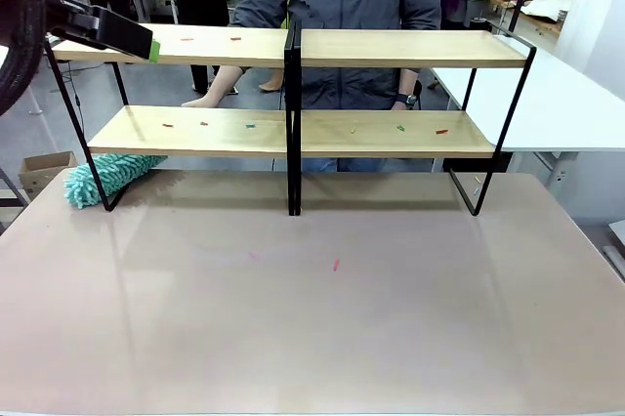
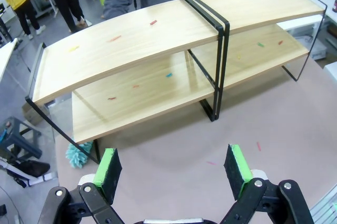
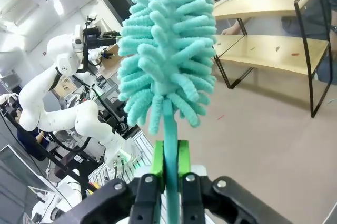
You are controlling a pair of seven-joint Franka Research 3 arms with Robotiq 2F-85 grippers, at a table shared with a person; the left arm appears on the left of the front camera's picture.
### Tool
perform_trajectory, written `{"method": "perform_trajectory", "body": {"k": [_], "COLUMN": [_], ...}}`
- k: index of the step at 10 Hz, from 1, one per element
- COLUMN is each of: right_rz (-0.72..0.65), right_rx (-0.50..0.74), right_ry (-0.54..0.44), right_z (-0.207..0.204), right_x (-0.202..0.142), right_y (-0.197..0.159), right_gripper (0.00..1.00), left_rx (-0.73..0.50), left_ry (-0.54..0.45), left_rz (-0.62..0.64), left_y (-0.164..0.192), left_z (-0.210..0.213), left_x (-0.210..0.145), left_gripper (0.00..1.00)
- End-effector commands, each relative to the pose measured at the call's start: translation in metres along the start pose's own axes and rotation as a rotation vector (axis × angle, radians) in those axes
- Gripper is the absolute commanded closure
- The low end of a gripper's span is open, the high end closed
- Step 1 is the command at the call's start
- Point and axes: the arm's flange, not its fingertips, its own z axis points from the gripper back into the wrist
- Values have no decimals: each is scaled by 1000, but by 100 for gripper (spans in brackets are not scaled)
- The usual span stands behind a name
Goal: Clean the shelves.
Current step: Clean another randomly selected level of the Shelf with the Duster.
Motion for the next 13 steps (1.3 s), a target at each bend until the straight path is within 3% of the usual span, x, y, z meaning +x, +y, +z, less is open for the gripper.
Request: {"method": "perform_trajectory", "body": {"k": [1, 9, 10, 11, 12, 13], "right_rz": [28, -2, 28, 22, 78, 142], "right_rx": [8, 1, -7, -97, -164, -242], "right_ry": [-18, -1, 84, 172, 346, 583], "right_z": [1, -1, -31, -71, -127, -191], "right_x": [5, 0, 14, 34, 47, 44], "right_y": [2, 0, 5, 20, 40, 56], "right_gripper": [88, 88, 88, 88, 88, 88], "left_rx": [11, 11, 11, 11, 11, 11], "left_ry": [1, 1, 1, 1, 1, 1], "left_rz": [0, 0, 0, 0, 0, 0], "left_y": [1, 1, 1, 1, 1, 1], "left_z": [2, 2, 2, 2, 2, 2], "left_x": [0, 0, 0, 0, 0, 0], "left_gripper": [0, 0, 0, 0, 0, 0]}}
